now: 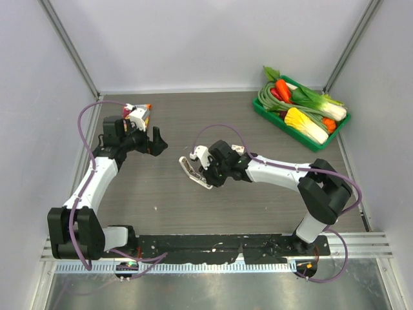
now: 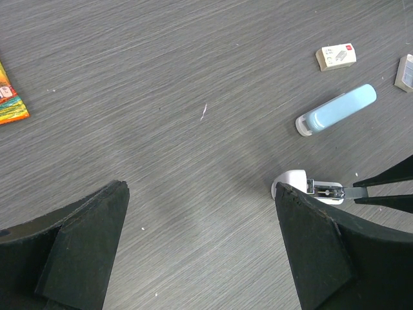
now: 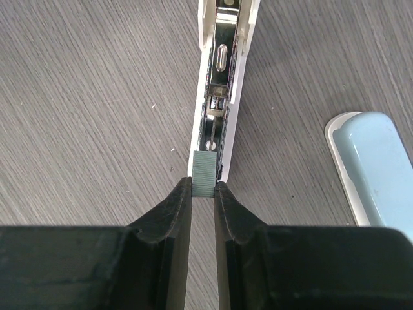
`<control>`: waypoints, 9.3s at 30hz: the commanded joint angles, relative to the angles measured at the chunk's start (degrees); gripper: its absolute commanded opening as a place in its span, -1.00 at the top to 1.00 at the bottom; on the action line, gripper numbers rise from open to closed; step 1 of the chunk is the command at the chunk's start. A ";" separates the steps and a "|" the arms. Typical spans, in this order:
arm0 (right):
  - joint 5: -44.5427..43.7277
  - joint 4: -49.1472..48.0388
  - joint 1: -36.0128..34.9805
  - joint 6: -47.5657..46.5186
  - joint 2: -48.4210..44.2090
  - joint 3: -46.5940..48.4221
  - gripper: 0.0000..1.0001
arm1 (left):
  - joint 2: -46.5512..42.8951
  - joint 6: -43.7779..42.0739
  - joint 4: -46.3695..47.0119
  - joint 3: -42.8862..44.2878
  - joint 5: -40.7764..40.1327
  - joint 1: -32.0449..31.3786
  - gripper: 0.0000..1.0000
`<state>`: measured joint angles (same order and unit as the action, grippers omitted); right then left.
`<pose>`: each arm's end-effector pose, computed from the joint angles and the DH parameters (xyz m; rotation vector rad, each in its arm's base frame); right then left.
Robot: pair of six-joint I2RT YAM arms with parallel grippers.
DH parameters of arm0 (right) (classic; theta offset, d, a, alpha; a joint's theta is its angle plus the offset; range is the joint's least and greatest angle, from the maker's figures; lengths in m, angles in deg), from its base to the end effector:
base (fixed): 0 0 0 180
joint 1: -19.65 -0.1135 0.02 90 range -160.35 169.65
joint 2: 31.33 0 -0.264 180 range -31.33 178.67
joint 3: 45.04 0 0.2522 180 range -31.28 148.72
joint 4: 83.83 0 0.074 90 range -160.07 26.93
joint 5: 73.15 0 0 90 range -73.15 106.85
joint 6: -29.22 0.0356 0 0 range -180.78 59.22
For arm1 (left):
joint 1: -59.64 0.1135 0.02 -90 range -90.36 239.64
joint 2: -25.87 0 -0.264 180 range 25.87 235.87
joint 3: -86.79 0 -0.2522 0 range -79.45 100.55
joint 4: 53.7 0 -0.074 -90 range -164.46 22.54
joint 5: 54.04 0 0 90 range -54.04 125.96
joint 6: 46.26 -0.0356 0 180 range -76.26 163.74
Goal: Load the staples into the stapler
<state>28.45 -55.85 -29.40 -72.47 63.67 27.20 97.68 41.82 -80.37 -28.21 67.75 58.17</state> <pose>0.2204 0.2649 0.1946 -1.3446 2.1152 0.5272 0.2744 -0.0258 0.2769 0.3814 2.0783 -0.5904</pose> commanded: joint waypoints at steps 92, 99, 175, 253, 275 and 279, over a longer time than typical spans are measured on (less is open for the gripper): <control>-1.31 1.69 -0.51 -1.50 0.27 -0.03 0.69 | -0.01 1.03 3.15 -0.97 2.13 0.33 -0.99; -0.96 1.69 -0.51 -1.33 0.89 0.14 0.69 | -0.09 0.95 3.15 -0.97 2.22 0.33 -0.99; 14.69 -12.19 7.23 -20.13 -12.65 -14.53 0.18 | 8.51 -6.70 2.88 0.35 12.59 -1.16 -1.00; 36.13 3.36 12.93 -45.71 8.27 5.77 0.04 | 14.67 -37.20 -26.29 7.64 24.81 -1.51 -0.38; 19.61 -15.61 7.66 -25.32 -0.87 -7.06 0.03 | 18.01 -34.30 -20.58 7.64 23.58 -5.64 -0.44; 18.03 -18.95 7.22 -25.23 0.53 -7.68 0.03 | 18.28 -34.04 -20.14 7.64 23.40 -6.26 -0.44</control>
<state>49.48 -67.68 -21.95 -99.11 63.51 19.81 115.87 7.33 -102.75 -21.63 90.38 52.46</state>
